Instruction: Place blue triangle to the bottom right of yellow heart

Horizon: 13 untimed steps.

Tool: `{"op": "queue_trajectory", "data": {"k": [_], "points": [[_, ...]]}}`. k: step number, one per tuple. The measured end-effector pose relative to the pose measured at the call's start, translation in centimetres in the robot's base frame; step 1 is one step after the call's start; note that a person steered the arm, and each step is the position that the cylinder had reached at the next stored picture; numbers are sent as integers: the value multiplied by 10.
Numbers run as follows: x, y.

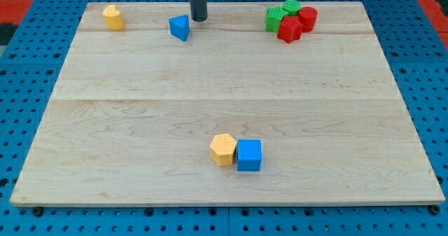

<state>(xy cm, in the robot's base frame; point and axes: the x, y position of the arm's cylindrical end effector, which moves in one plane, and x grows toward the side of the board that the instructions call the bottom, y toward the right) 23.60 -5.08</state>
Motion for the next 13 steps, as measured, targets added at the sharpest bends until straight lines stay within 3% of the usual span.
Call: {"op": "queue_trajectory", "data": {"k": [2,3,4,6,7,9,13], "points": [[-2,0],[5,69],[32,75],[15,-21],[27,-45],[46,-2],[41,-118]]}}
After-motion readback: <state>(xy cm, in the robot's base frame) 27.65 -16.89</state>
